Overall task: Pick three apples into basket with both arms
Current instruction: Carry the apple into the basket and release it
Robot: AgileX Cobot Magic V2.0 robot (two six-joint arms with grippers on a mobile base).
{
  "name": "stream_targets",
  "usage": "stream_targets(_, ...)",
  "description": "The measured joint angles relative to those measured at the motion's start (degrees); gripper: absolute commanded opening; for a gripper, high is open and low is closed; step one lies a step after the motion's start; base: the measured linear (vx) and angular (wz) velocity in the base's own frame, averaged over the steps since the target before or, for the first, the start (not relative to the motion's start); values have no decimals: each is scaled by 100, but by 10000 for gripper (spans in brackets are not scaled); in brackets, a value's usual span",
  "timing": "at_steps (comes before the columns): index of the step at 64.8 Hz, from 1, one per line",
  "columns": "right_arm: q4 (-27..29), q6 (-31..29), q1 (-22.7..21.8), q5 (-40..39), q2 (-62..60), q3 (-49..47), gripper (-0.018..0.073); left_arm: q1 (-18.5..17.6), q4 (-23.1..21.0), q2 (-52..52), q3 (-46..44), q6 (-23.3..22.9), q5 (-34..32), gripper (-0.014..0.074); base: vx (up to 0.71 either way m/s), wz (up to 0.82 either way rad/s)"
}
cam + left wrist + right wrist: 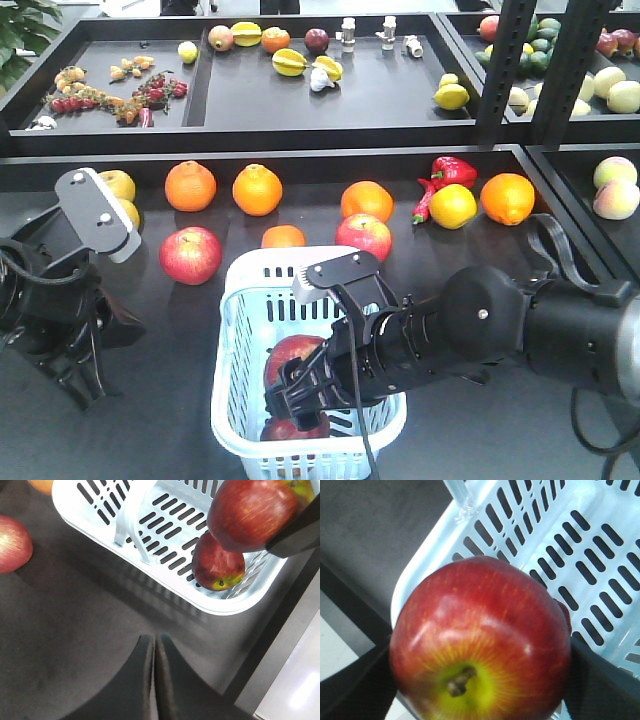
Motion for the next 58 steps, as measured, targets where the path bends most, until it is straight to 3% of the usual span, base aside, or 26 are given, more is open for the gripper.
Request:
stream_targets(9,-17,-10,0,-13,119,0,638,0,0,0,0,0,0,-6,0,0)
stream_targets(16,-24,-10,0,-40,159,0,678,0,0,0,0,0,0,-6,0,0)
stream_targets(38,-18,23,0,24,117,0,629,0,0,0,0,0,0,-6,0,0)
stream_targets(58,45,281,7,895,-956,-287,575,0,0,0,0,0,0,-6,0,0)
